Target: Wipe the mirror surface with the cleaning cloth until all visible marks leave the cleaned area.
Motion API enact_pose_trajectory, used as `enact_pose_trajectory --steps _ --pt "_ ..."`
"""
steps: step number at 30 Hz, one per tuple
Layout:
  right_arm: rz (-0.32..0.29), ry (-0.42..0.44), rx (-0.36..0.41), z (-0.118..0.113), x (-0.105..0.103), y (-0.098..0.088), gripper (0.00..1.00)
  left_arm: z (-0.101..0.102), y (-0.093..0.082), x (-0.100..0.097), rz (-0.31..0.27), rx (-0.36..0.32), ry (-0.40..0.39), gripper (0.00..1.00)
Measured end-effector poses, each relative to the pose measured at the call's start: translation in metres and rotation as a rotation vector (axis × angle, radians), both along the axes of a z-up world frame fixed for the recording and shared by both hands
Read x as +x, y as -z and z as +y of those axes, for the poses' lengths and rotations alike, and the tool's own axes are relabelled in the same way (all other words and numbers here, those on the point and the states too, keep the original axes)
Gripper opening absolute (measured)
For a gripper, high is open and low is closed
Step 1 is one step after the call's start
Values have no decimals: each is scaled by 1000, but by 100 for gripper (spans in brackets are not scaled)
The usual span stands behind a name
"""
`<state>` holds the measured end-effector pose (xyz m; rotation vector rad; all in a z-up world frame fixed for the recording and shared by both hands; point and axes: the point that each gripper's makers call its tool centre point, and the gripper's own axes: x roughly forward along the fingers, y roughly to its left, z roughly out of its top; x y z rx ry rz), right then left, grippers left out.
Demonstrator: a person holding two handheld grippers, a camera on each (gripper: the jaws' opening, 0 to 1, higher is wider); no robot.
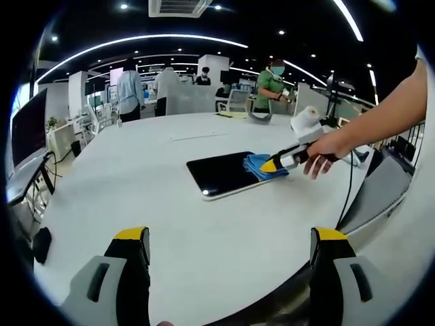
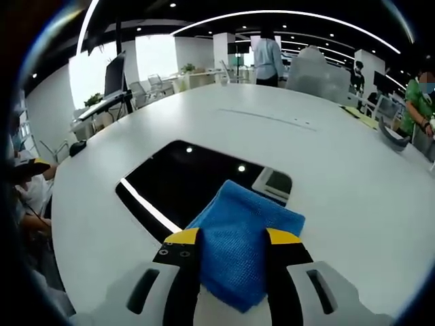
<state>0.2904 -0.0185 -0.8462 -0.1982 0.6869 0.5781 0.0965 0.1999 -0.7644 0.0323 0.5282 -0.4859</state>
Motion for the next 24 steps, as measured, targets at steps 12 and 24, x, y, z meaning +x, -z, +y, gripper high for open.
enact_pose_trajectory --steps 12,24 --pt "0 -26 -18 4 -9 0 37 1 0 -4 3 -3 0 99" --pt "10 -43 -31 1 -5 -1 36 -1 1 -7 9 1 12 99"
